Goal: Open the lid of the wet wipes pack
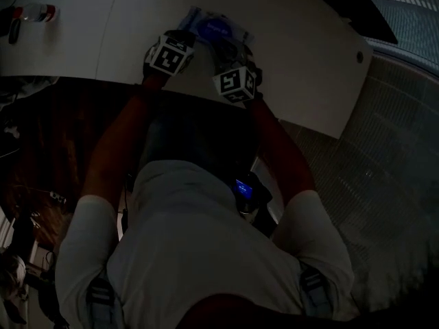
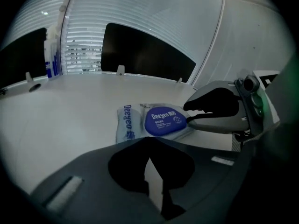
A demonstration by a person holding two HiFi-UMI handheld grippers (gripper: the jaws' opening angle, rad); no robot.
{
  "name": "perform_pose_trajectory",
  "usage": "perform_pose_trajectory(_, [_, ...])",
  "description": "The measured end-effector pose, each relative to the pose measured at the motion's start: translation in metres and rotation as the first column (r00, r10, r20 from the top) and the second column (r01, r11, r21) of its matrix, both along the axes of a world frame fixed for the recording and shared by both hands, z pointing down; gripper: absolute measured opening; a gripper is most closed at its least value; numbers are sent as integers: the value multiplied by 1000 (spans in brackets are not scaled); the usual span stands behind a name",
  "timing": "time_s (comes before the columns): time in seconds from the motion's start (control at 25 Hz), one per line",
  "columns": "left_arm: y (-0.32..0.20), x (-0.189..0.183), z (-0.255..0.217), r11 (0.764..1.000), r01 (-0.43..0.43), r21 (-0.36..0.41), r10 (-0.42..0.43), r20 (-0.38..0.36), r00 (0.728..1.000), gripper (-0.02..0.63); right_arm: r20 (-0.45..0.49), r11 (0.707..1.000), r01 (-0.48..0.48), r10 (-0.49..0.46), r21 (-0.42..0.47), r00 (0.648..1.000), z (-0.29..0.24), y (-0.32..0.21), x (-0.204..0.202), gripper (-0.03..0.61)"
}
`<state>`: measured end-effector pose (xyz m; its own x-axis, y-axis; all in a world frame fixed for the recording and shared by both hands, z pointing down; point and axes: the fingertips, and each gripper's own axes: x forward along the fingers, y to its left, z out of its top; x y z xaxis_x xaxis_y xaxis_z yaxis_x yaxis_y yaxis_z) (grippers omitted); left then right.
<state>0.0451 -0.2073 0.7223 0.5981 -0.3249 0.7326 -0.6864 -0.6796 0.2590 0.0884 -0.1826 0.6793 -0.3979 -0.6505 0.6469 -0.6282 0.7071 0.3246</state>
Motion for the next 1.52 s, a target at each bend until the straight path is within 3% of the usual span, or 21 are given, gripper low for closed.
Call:
perform_pose_trajectory(0.2, [6, 5, 20, 998, -20, -55, 22, 35, 999, 3, -71, 999, 48, -48, -13, 996, 27, -1, -4, 89])
perform_pose_trajectory(0.48, [4, 15, 17, 999, -42, -22, 42, 24, 999, 3, -106, 998, 58, -59, -13, 993, 41, -2, -4, 89])
perform_pose_trajectory(0.76, [1, 23, 26, 995, -97, -35, 99, 82, 992, 3, -121, 998, 58, -59, -16, 991, 47, -2, -3, 89])
perform_pose_trajectory(1.12, [5, 28, 28, 970, -243, -16, 242, 165, 956, 3, -172, 998, 61, -59, 5, 983, 48, -6, 0, 95])
perform_pose_trajectory(1.52, [6, 30, 30, 955, -296, 1, 289, 212, 934, 3, -177, 999, 54, -52, 8, 983, 41, -11, 3, 114])
